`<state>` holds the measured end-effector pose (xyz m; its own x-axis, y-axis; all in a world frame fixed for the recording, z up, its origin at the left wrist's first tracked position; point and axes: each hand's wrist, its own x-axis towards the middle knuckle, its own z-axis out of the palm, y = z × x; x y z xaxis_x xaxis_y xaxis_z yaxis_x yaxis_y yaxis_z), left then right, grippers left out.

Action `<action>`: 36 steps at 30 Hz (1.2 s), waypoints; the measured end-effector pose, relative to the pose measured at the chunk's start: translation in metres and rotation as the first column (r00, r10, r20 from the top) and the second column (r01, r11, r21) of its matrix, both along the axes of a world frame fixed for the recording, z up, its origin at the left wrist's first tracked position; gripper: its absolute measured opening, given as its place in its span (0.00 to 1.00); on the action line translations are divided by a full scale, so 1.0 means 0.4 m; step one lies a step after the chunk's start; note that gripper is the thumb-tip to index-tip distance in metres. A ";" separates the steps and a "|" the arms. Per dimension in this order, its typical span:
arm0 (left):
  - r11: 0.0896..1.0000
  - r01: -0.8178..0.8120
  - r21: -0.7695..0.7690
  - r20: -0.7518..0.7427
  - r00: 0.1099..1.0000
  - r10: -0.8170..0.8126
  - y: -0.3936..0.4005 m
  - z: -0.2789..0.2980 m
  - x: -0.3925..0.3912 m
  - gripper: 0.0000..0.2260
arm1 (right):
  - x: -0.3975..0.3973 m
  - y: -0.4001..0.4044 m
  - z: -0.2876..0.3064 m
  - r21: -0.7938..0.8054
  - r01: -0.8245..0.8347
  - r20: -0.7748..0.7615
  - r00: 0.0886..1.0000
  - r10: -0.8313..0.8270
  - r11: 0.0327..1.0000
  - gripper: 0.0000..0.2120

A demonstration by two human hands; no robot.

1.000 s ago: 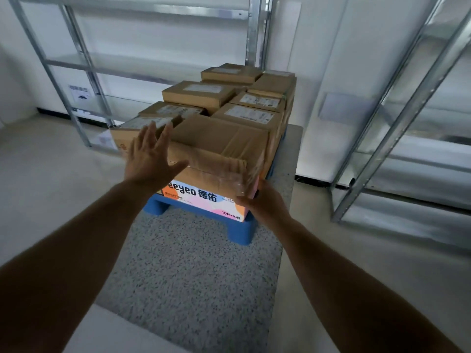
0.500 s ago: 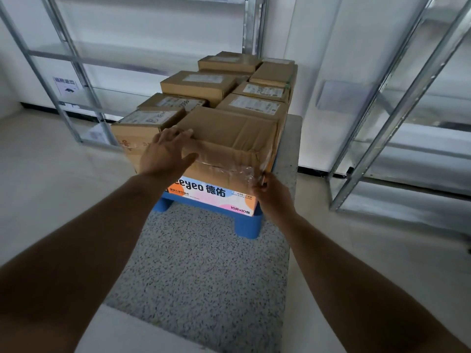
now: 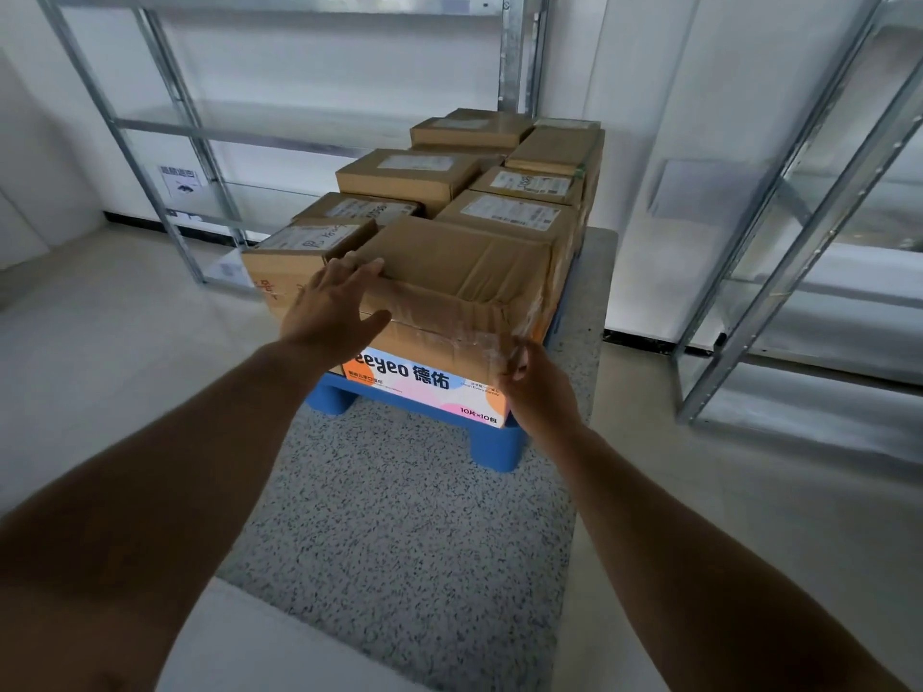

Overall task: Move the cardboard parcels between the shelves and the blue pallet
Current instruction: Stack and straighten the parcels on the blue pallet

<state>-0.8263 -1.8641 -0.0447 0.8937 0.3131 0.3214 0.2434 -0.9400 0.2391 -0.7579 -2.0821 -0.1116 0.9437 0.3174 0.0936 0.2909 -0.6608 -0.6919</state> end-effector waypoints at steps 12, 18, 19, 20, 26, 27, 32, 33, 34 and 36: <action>0.992 0.109 -0.057 0.077 0.991 -0.105 0.116 -0.093 -0.217 0.26 | -0.245 0.144 0.022 -0.222 0.197 0.328 0.937 -0.117 0.955 0.22; 0.993 0.116 -0.038 0.099 0.989 -0.111 0.296 -0.118 -0.335 0.26 | -0.377 0.377 0.027 -0.310 0.146 0.380 0.925 -0.019 0.939 0.21; 0.991 0.122 -0.051 0.102 0.988 -0.116 0.321 -0.122 -0.351 0.26 | -0.393 0.411 0.028 -0.313 0.143 0.382 0.924 -0.014 0.939 0.21; 0.990 0.130 -0.060 0.102 0.987 -0.123 0.344 -0.127 -0.365 0.27 | -0.407 0.443 0.027 -0.316 0.141 0.385 0.923 -0.009 0.938 0.21; 0.988 0.112 -0.106 0.081 0.991 -0.103 0.479 -0.151 -0.413 0.27 | -0.452 0.627 0.020 -0.362 0.091 0.379 0.923 0.057 0.928 0.21; 0.988 0.105 -0.112 0.076 0.992 -0.097 0.502 -0.155 -0.415 0.28 | -0.451 0.656 0.017 -0.367 0.081 0.381 0.922 0.070 0.927 0.21; 0.989 0.074 -0.125 0.044 0.997 -0.069 0.619 -0.185 -0.394 0.28 | -0.421 0.789 -0.014 -0.405 0.033 0.399 0.905 0.144 0.914 0.21; 0.989 0.067 -0.129 0.032 0.997 -0.063 0.641 -0.192 -0.387 0.28 | -0.411 0.815 -0.021 -0.412 0.015 0.397 0.903 0.164 0.911 0.20; 0.989 0.061 -0.132 0.017 0.998 -0.059 0.663 -0.198 -0.379 0.28 | -0.400 0.842 -0.026 -0.416 -0.003 0.391 0.902 0.182 0.909 0.20; 0.990 0.059 -0.128 -0.013 0.998 -0.061 0.710 -0.205 -0.359 0.28 | -0.376 0.897 -0.031 -0.417 -0.030 0.381 0.901 0.205 0.909 0.20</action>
